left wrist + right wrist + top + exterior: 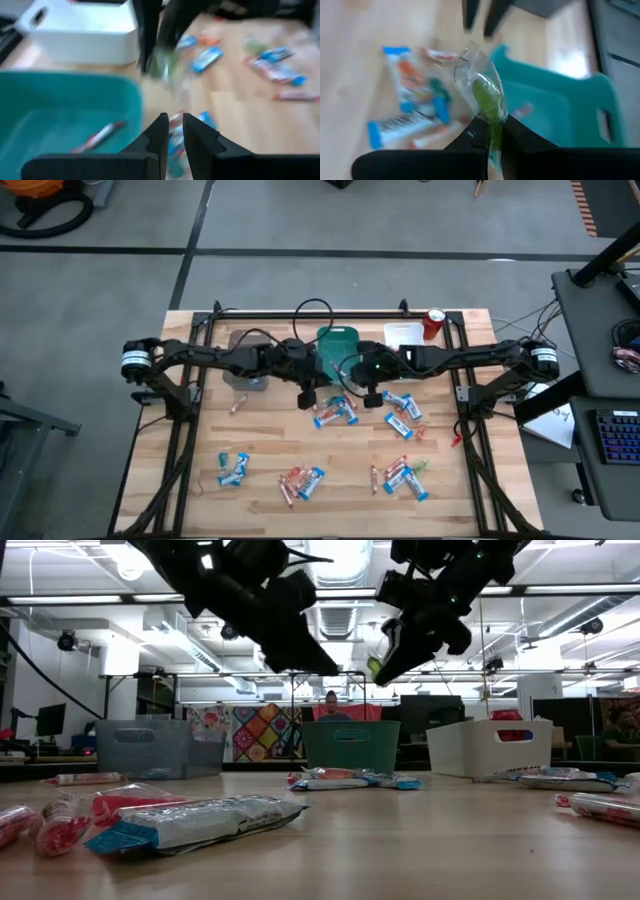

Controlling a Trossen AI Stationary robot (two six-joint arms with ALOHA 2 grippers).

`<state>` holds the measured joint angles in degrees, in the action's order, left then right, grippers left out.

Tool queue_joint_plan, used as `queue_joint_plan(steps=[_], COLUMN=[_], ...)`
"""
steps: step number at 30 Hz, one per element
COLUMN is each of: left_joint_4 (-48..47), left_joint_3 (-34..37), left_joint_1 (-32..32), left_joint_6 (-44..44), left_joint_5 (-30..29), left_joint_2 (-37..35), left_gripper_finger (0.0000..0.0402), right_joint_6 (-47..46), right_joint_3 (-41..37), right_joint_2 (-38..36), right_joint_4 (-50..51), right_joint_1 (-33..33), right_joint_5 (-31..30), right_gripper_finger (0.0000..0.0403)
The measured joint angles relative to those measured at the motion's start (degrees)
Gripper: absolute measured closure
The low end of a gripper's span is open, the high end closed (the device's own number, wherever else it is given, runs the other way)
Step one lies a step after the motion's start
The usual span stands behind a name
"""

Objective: Sort candy
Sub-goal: Put the green gummy into the white bin

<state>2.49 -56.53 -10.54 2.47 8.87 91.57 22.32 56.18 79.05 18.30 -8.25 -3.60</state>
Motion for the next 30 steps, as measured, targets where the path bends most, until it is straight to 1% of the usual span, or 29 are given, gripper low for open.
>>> queue_joint_plan(steps=[2,5,8,9,10,13,17,19,22,24,28,30], left_joint_4=[-2.7,-6.8,-10.5,-11.7,-12.7,-14.4,-14.5,-14.5,-14.5,-14.5,-14.5,-14.5], left_joint_3=[0.0,0.0,0.0,0.0,0.0,0.0,0.0,0.0,0.0,0.0,0.0,0.0], left_joint_1=[-0.1,-0.1,-0.1,-0.1,-0.1,-0.1,-0.1,-0.1,-0.1,-0.1,-0.1,-0.1], left_joint_6=[0.0,0.0,0.0,0.0,0.0,0.0,0.0,0.0,0.0,0.0,-0.2,-0.2], left_joint_5=[-4.0,-9.4,-13.2,-14.1,-14.7,-15.9,-16.0,-16.0,-16.0,-16.0,-16.0,-16.0], left_joint_2=[-1.1,-2.6,-4.4,-4.9,-5.3,-6.3,-6.7,-6.7,-6.6,-6.6,-6.6,-6.6], left_gripper_finger=[0.0361,0.0361,0.0361,0.0361,0.0361,0.036,0.036,0.036,0.036,0.036,0.036,0.036], right_joint_6=[-0.5,-3.6,-9.7,-12.5,-15.5,-25.2,-37.5,-41.8,-44.1,-44.1,-42.7,-42.7], right_joint_3=[0.0,0.4,1.1,1.2,1.5,1.7,1.6,1.4,1.1,1.0,1.0,1.0], right_joint_2=[-0.8,-1.7,-2.2,-2.4,-2.5,-2.6,-2.5,-2.5,-2.5,-2.5,-2.4,-2.4], right_joint_4=[1.4,5.1,9.6,11.6,13.8,19.9,27.7,31.1,31.9,31.8,30.1,30.3], right_joint_1=[-0.2,-1.5,-4.4,-5.8,-7.3,-13.0,-19.8,-22.5,-24.7,-25.4,-25.6,-25.6], right_joint_5=[-5.8,-17.1,-28.8,-31.5,-32.8,-31.7,-29.9,-29.0,-28.9,-27.1,-24.8,-24.6], right_gripper_finger=[0.039,0.039,0.039,0.039,0.039,0.039,0.039,0.039,0.039,0.039,0.0388,0.0379])
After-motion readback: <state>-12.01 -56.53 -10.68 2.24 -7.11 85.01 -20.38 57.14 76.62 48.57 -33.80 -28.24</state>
